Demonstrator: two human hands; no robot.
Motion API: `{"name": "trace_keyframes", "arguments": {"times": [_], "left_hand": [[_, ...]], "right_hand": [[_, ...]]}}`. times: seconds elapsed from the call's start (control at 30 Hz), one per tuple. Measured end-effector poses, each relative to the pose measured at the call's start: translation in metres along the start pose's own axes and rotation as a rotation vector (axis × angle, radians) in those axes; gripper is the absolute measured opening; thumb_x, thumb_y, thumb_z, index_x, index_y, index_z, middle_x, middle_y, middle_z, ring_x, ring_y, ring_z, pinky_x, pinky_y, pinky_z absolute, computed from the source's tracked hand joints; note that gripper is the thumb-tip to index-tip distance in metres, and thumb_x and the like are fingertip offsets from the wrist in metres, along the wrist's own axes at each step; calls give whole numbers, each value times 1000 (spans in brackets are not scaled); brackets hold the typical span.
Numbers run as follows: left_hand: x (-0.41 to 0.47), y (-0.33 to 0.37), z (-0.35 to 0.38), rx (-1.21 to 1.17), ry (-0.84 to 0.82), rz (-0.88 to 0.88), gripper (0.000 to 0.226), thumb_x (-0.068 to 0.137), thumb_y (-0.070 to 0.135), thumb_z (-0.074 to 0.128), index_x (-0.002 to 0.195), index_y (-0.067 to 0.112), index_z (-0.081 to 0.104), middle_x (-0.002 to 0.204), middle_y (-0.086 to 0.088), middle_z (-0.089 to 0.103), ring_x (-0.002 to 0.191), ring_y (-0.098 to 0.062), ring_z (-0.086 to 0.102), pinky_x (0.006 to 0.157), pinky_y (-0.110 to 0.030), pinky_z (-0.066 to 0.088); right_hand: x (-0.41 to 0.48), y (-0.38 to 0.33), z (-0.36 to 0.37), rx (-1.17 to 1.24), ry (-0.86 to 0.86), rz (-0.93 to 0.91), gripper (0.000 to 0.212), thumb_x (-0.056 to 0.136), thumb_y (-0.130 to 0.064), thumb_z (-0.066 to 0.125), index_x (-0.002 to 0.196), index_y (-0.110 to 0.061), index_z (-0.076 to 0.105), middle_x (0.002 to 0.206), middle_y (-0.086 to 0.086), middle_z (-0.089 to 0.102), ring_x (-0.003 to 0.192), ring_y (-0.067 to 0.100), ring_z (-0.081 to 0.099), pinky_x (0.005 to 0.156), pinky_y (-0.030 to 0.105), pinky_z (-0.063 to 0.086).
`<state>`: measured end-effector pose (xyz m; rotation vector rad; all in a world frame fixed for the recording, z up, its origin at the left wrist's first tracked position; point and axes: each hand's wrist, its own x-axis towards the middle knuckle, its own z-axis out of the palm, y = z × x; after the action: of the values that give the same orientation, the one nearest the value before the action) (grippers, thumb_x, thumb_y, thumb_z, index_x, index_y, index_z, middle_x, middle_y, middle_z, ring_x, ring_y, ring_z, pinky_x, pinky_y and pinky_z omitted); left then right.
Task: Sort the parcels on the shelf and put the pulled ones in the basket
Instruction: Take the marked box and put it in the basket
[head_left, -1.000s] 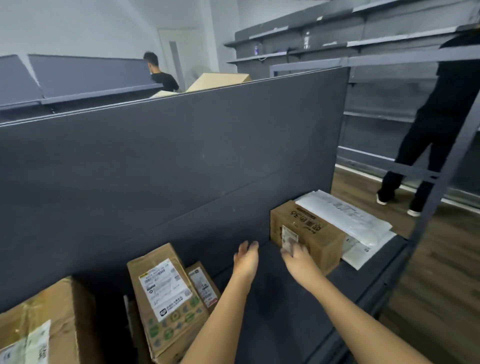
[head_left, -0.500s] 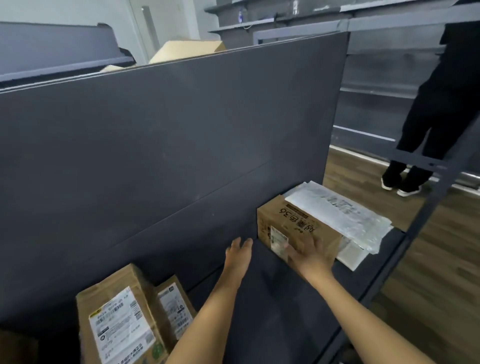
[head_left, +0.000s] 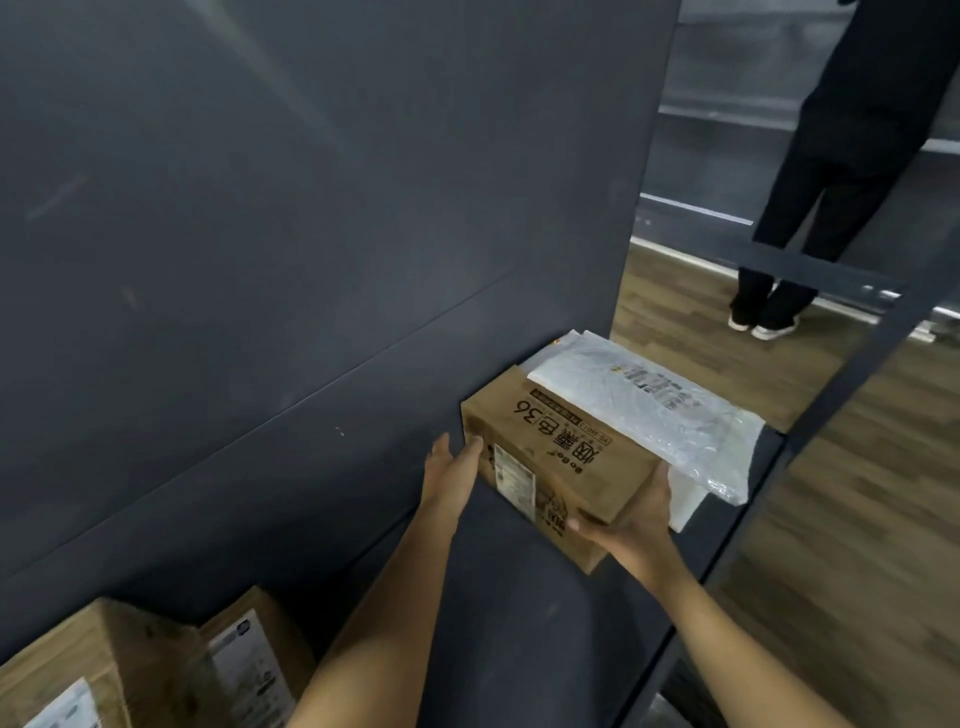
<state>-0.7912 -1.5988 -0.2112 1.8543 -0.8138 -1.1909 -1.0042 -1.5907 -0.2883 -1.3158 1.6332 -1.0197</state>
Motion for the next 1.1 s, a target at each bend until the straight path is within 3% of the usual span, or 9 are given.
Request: {"name": "trace_keyframes", "arguments": {"times": [0.1,0.2,0.37,0.57,0.7,0.8,0.87,0.97,1.1], "left_hand": [[7,-3,1,-1,8,-19,66,96,40,46,152,18,18,159,-3,15,145,-23,21,115,-39,22],[8,-9,-2,0,14,-34,66,96,40,45,152,17,18,159,-3,15,144,-23,21,115,-39,23],[4,-14,-10,-7,14,-53,65,96,40,45,151,18,19,158,-3,18,144,-24,22,115,-39,23],[-2,-16,-23,-50,77,-24,59,92,42,47,143,16,35,147,-9,38,132,-28,41,112,-48,31],[-12,-20,-41,-51,116,-73,65,90,55,33,144,19,35,145,-9,42,131,-30,42,111,-50,31],[-35,-9,-65,-76,138,-72,57,97,55,25,138,21,46,135,-9,51,124,-30,49,107,-47,36],[-48,-4,-85,-57,156,-71,59,96,57,27,133,20,52,135,-10,53,122,-31,51,107,-49,37],[-75,5,-109,-51,95,-50,59,94,60,30,127,20,58,129,-10,58,118,-31,54,106,-51,39],[-118,6,-125,13,-31,10,48,94,63,27,104,33,62,104,3,63,106,-24,55,103,-45,38]], "right_hand": [[4,13,2,108,-14,-29,132,30,-39,97,138,-40,21,138,-1,42,131,19,43,108,50,37],[6,18,4,144,-11,-24,127,29,-37,99,135,-36,28,134,6,44,128,21,46,102,53,44],[-2,19,9,131,-18,-43,131,29,-38,98,139,-32,26,134,5,44,130,22,43,103,49,44],[-43,3,8,226,-166,26,143,32,-43,95,146,-40,10,149,-6,29,138,8,31,115,44,29],[-59,-28,-9,347,-262,47,102,54,-18,91,133,-41,30,126,-15,54,111,-2,57,96,32,49],[-65,-59,-23,346,-311,67,97,44,-45,80,130,-47,35,118,-14,59,108,15,60,81,40,55],[-69,-76,-31,328,-311,52,97,43,-58,71,132,-45,33,119,-12,58,107,15,58,75,31,53],[-76,-96,-41,301,-288,46,99,52,-72,63,137,-26,42,123,-4,61,111,14,57,85,29,47],[-91,-111,-45,248,-337,46,82,66,-83,42,126,-29,54,118,-4,66,116,17,56,99,39,41]]}}
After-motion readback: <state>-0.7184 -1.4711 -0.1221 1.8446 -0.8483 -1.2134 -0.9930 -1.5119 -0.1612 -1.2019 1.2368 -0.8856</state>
